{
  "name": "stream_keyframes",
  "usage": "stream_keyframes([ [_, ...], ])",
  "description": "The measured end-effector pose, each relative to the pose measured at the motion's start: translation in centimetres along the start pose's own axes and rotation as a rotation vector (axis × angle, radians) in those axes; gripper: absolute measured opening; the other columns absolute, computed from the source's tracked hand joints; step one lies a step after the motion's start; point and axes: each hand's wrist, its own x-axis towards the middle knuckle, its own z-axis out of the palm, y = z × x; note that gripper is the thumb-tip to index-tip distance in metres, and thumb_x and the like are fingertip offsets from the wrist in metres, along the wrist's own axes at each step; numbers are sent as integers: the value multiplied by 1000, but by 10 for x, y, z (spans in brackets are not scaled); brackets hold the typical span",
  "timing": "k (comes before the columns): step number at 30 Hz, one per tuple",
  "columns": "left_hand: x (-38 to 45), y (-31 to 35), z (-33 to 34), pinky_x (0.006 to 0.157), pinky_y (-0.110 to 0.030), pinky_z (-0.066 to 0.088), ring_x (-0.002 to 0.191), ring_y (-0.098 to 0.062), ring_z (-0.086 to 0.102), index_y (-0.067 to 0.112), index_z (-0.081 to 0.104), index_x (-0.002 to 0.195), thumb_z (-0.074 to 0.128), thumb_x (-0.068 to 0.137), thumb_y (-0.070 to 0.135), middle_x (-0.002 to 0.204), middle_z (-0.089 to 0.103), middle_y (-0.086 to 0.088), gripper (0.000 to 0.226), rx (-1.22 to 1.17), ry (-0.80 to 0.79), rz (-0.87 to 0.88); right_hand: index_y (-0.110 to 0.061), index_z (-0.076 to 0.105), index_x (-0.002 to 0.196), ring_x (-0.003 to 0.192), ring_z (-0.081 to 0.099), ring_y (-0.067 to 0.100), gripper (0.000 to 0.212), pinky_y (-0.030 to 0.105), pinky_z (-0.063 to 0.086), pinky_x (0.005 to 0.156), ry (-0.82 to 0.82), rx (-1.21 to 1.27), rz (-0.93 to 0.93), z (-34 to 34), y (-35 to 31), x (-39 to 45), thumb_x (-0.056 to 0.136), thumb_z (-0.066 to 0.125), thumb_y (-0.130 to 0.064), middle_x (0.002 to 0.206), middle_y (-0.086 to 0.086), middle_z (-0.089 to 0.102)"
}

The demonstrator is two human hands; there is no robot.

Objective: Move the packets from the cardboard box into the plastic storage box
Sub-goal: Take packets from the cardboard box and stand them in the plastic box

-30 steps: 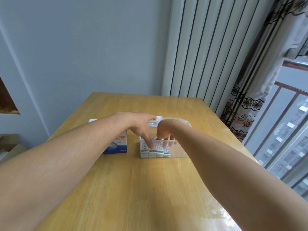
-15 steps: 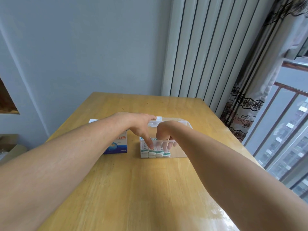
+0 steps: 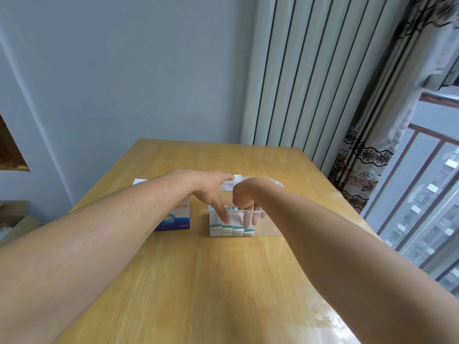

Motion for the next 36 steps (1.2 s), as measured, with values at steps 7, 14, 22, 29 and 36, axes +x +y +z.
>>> stream_keyframes([
  [7,-7,1,0,115,-43,36,148,-27,32,40,8,160,92,57,59,165,25,4,134,24,-4,3,-3,43,145,99,76,25,43,39,57,88,17,26,-5,-2,4,-3,107,30,-18,106,11,78],
  [14,-13,-1,-1,119,-51,30,151,-32,21,46,4,159,87,51,72,164,20,-2,138,129,7,-42,-12,29,156,90,77,19,51,39,59,85,-21,-29,1,-2,5,7,107,36,-23,98,4,80],
  [22,-15,-8,-5,117,-50,33,151,-30,21,45,3,159,89,52,69,164,20,-2,139,136,12,-52,-7,26,157,97,76,22,50,41,60,88,54,-31,-40,-1,4,2,107,30,-15,117,8,75],
  [29,-16,-11,-7,119,-51,30,152,-31,17,44,2,159,89,55,64,166,17,-4,138,155,14,-46,-5,25,155,89,77,22,48,36,59,72,48,-50,-38,0,4,3,107,27,-14,104,7,79],
  [36,-20,-25,-19,121,-51,27,154,-29,15,47,-1,158,92,50,64,168,12,-4,143,132,22,-39,-4,32,154,86,75,25,47,39,59,83,75,-19,-74,-10,7,-8,107,34,-12,107,11,78],
])
